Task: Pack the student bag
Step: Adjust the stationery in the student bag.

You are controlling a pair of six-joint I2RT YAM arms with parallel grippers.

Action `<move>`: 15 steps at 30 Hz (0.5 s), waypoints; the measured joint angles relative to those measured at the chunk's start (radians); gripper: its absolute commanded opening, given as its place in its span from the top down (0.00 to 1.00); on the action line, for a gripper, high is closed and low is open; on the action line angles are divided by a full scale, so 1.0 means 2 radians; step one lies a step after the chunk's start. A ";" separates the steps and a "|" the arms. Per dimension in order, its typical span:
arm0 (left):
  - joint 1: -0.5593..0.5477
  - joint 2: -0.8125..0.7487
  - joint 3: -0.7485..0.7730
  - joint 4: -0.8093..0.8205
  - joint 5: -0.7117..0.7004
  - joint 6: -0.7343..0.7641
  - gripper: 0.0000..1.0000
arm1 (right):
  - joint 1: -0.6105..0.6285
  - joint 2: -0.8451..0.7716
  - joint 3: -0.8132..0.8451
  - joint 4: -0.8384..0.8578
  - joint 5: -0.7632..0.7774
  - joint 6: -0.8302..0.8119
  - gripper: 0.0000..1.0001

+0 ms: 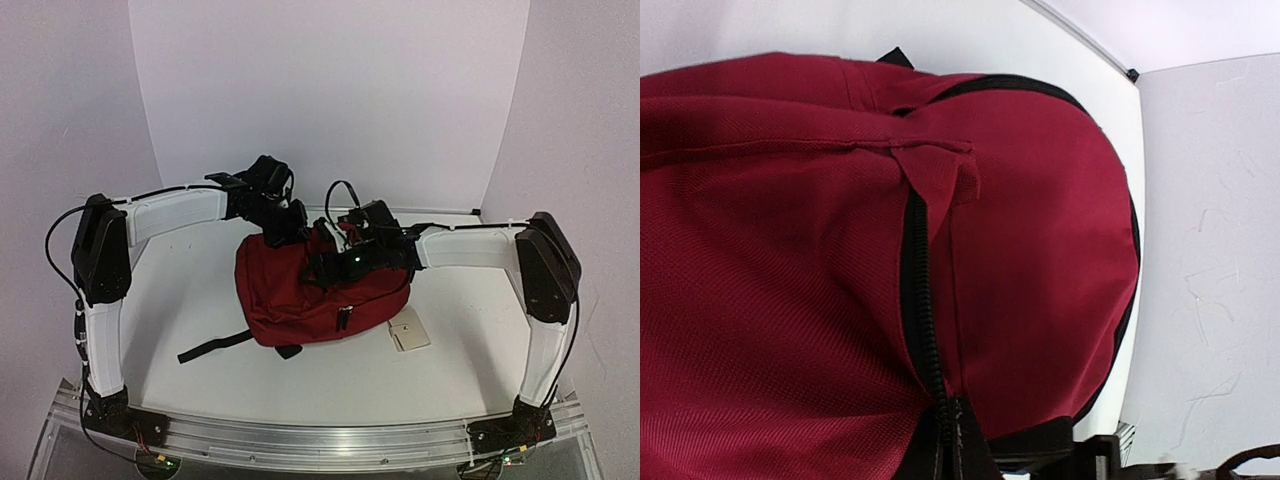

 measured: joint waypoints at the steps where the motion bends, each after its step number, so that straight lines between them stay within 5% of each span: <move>1: 0.000 0.002 0.002 -0.001 0.001 0.000 1.00 | 0.000 0.006 0.000 0.002 -0.004 -0.002 0.35; 7: 0.000 0.016 0.010 -0.003 0.012 0.000 1.00 | -0.003 0.025 0.003 0.008 -0.021 -0.008 0.81; 9: 0.000 0.017 0.010 -0.004 0.013 0.000 1.00 | -0.006 0.025 0.005 0.005 -0.028 -0.011 0.88; 11: 0.000 0.018 0.010 -0.005 0.016 0.000 1.00 | -0.009 0.025 0.005 0.004 -0.041 -0.010 0.82; 15: 0.000 0.018 0.010 -0.005 0.021 0.000 1.00 | -0.010 0.025 0.005 0.006 -0.065 -0.009 0.41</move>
